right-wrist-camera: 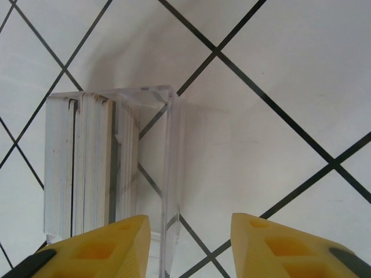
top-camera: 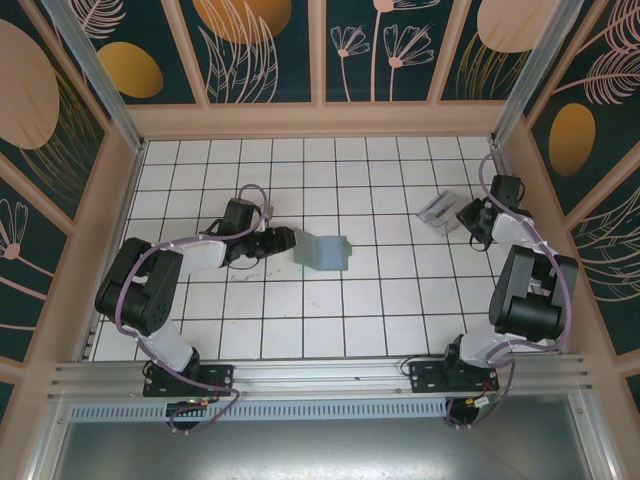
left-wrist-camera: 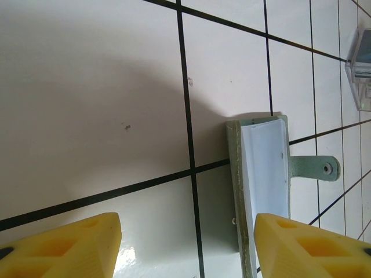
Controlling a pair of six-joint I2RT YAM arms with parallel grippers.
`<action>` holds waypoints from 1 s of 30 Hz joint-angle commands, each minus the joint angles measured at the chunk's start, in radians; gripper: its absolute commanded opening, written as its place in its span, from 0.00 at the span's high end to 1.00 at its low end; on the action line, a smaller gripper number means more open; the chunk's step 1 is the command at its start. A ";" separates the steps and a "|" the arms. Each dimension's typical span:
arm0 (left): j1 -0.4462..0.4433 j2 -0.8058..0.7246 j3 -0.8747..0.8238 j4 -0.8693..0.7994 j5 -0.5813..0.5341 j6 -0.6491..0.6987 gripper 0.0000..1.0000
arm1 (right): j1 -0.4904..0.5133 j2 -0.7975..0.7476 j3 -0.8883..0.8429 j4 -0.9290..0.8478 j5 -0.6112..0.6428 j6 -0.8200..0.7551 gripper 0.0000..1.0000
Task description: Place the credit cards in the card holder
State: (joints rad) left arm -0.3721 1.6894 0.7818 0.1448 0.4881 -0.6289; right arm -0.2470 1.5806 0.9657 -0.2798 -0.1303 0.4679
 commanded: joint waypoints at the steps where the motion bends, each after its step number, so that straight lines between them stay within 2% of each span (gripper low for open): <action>1: 0.005 -0.014 0.012 -0.020 -0.008 0.023 0.37 | 0.001 0.040 -0.009 0.031 -0.035 -0.030 0.64; 7: 0.006 -0.030 -0.008 -0.008 -0.009 0.011 0.37 | 0.022 0.084 -0.015 0.050 -0.087 -0.058 0.88; 10: 0.006 -0.036 -0.021 -0.012 -0.012 0.007 0.37 | 0.059 0.078 -0.022 0.070 -0.107 -0.093 0.94; 16: 0.006 -0.037 -0.027 -0.016 -0.003 0.012 0.36 | 0.177 0.124 0.032 0.054 -0.144 -0.157 1.00; 20: 0.005 -0.037 -0.032 -0.008 0.000 0.010 0.36 | 0.265 0.203 0.106 0.066 -0.160 -0.201 1.00; 30: 0.006 -0.031 -0.029 -0.025 0.006 0.023 0.37 | 0.460 0.443 0.447 -0.037 -0.178 -0.272 1.00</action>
State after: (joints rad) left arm -0.3721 1.6707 0.7635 0.1444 0.4889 -0.6285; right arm 0.1608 1.9717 1.3605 -0.2478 -0.2829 0.2363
